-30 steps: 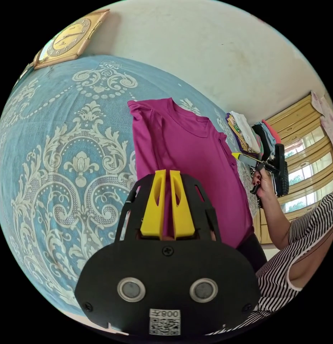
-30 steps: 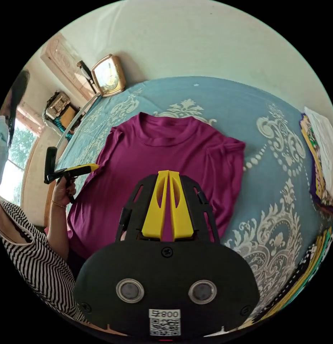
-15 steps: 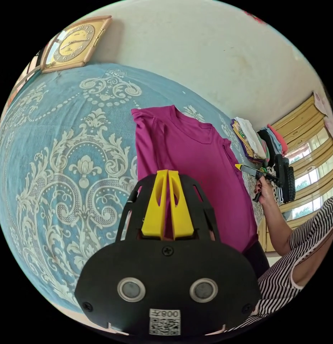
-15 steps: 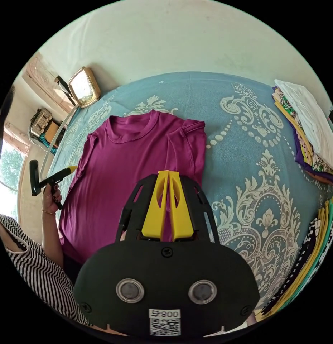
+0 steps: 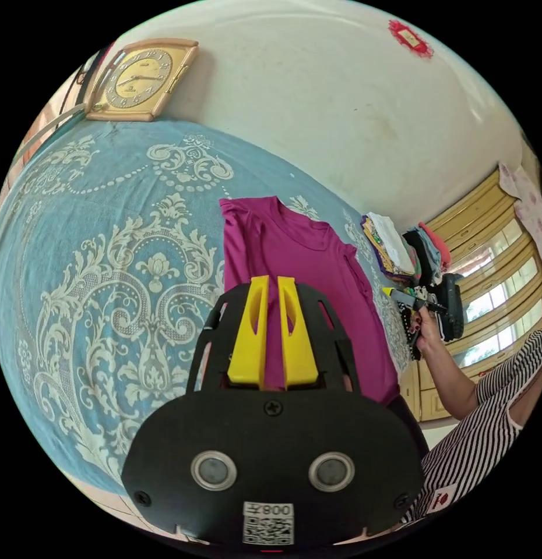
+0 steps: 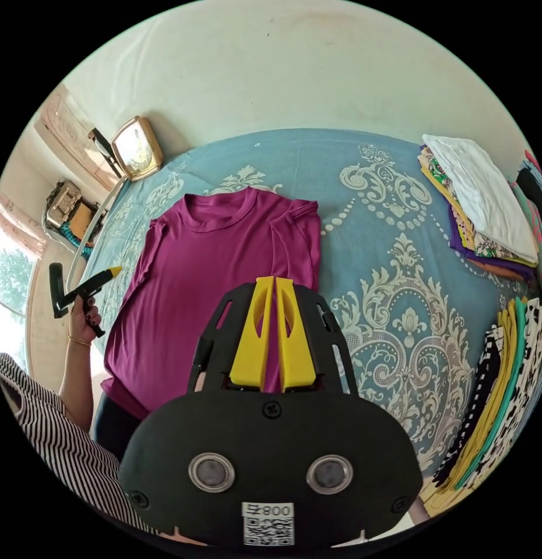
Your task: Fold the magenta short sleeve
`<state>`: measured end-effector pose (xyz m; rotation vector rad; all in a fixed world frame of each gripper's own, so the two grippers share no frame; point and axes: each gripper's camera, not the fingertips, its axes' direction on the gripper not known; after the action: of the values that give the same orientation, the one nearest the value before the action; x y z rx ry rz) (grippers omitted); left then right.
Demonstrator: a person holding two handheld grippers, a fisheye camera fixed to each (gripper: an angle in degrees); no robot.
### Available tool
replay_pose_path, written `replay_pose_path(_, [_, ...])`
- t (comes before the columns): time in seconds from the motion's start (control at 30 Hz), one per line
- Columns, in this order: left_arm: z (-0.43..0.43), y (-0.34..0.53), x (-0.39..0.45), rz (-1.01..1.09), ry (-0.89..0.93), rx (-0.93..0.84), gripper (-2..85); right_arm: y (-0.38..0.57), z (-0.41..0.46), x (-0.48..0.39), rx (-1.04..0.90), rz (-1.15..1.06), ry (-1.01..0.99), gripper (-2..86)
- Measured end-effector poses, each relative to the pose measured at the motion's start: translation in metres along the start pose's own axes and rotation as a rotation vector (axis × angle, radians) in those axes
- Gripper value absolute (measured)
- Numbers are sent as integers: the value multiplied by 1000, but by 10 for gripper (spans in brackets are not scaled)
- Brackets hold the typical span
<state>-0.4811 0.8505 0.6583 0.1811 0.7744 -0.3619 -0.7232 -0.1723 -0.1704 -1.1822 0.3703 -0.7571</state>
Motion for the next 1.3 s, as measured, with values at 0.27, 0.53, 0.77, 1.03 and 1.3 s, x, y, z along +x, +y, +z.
replay_pose_path(0.27, [-68, 104, -36, -222, 286, 24, 52, 99, -42, 53, -33, 115, -217, 8])
replay_pose_path(0.53, [-99, 232, -66, -389, 137, -208, 102, 260, -81, 126, -120, 262, -313, 45])
replay_pose_path(0.77, [-98, 323, -86, -558, 284, -252, 124, 396, -89, 199, -152, 475, -452, 74])
replay_pose_path(1.03, [-96, 373, -72, -566, 337, -303, 123, 458, -79, 231, -171, 545, -570, 91])
replay_pose_path(1.3, [-110, 408, -60, -550, 324, -308, 111, 472, -48, 224, -273, 620, -550, 111])
